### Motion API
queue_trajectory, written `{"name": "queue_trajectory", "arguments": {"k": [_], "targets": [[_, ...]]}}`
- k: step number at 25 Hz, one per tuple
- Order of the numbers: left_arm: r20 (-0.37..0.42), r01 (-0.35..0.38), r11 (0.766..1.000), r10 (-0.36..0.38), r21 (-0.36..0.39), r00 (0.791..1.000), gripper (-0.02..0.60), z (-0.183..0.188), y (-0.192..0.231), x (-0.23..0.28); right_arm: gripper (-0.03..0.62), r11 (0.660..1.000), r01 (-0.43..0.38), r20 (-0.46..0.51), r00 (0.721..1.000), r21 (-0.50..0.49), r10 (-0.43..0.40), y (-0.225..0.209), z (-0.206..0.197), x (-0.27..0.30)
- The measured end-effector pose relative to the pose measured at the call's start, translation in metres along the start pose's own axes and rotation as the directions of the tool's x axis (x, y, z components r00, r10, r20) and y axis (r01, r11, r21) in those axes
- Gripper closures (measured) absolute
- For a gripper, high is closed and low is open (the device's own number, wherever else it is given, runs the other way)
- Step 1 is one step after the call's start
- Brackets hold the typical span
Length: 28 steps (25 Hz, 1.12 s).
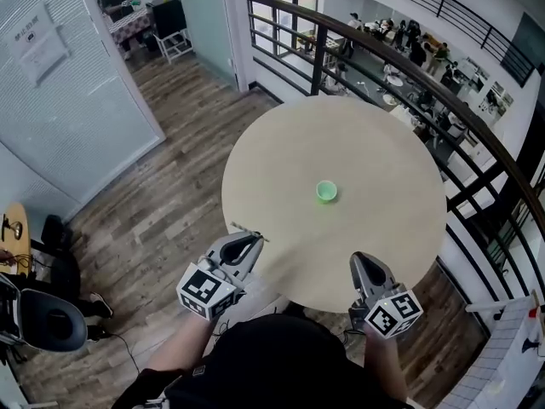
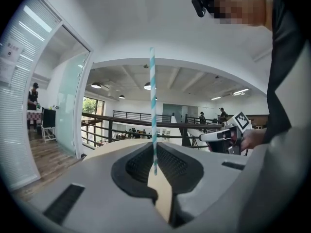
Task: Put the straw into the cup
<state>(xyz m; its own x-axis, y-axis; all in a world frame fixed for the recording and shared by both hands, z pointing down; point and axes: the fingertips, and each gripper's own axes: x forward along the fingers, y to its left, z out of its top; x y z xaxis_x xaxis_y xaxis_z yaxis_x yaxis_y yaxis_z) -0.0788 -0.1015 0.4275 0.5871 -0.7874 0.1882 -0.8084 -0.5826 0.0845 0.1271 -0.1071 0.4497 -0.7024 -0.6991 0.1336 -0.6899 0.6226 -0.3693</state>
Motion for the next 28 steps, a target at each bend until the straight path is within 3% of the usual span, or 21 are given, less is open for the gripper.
{"name": "queue_trajectory", "arguments": {"k": [7, 12, 28], "targets": [[-0.031, -0.013, 1.0, 0.013, 0.009, 0.999, 0.553, 0.01, 0.013, 0.057, 0.571, 0.999, -0.041, -0.024, 0.999, 0.005, 0.042, -0.042, 0.01, 0.029], [-0.064, -0.006, 1.0, 0.006, -0.004, 0.998, 0.553, 0.003, 0.02, 0.085, 0.571, 0.999, -0.02, -0.043, 0.999, 0.049, 0.022, -0.066, 0.0, 0.034], [-0.126, 0.16, 0.986, -0.164, -0.038, 0.978, 0.553, -0.027, 0.049, 0.191, 0.571, 0.988, 0.099, -0.105, 0.991, 0.115, -0.087, -0.112, -0.017, 0.071]]}}
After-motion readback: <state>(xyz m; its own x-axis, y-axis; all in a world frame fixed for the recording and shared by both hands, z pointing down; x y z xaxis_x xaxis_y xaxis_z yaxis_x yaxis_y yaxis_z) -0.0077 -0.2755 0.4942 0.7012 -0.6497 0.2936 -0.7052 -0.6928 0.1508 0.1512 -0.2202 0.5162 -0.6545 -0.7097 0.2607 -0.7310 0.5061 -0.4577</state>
